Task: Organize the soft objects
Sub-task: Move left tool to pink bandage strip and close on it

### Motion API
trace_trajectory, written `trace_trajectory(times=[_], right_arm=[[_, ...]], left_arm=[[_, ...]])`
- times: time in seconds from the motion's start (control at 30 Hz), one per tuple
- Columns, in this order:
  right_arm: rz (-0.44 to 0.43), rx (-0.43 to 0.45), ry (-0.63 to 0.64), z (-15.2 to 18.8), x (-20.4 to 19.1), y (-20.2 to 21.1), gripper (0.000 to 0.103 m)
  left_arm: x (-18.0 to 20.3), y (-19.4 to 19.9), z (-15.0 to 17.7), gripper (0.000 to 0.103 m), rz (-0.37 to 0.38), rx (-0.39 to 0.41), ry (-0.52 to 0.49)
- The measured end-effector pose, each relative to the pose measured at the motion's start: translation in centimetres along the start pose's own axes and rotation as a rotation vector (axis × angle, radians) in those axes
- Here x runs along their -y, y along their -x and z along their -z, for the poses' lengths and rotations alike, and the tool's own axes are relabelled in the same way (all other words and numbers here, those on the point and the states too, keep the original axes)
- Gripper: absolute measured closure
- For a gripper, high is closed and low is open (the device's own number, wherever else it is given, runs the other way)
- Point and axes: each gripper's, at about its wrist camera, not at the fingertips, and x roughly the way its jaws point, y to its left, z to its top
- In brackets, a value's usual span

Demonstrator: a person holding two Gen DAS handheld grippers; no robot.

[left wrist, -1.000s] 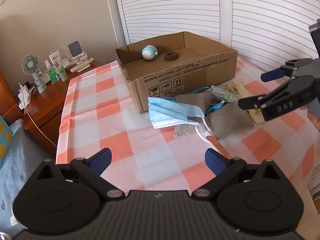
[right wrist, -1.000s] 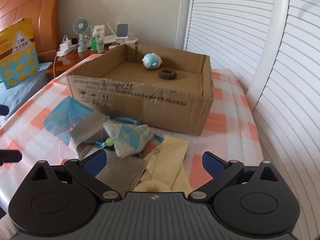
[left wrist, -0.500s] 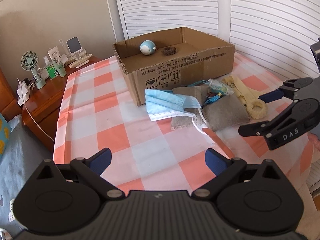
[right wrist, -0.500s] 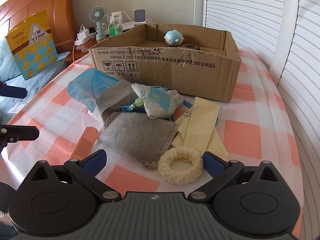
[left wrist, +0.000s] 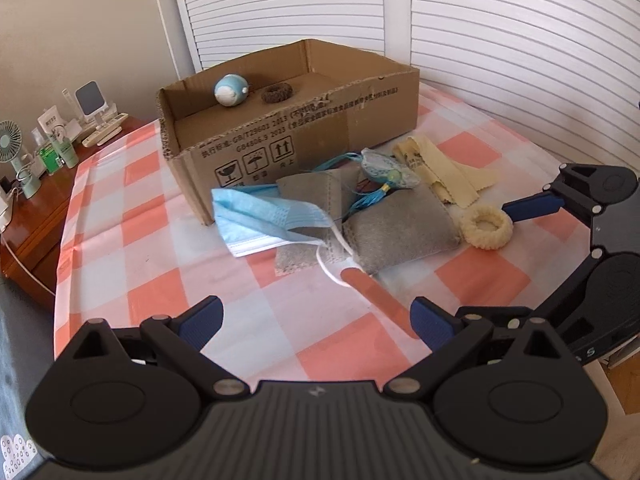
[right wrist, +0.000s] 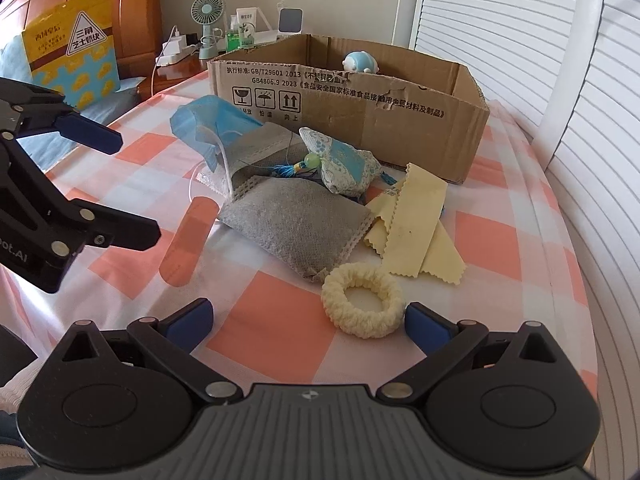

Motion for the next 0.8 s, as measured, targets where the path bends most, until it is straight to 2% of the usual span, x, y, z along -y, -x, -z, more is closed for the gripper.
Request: trace_trajectory(times=[0.27, 0.37, 0.5, 0.7, 0.8], right_arm=[[0.007, 0.014, -0.005, 0.2, 0.1, 0.1, 0.0], [0.009, 0.015, -0.006, 0.3, 0.1, 0.1, 0.0], [0.007, 0.019, -0.004, 0.3, 0.1, 0.0, 0.0], [0.01, 0.033, -0.006, 0.6, 0.1, 0.2, 0.0], [0.012, 0.037, -0.008, 0.7, 0.0, 0.3, 0.0]], left_arm=[[0.4, -4.0, -0.6, 0.003, 0.027, -0.05, 0.027], [-0.4, -4.2, -0.1, 0.003, 0.062, -0.051, 0.071], [-1.4, -3.5, 1.0, 0.001, 0.066, -0.051, 0.093], [-2.9, -2.1, 2.7, 0.0, 0.002, -0.057, 0.113], [-3.6, -1.7, 3.2, 0.001, -0.005, -0.05, 0.121]])
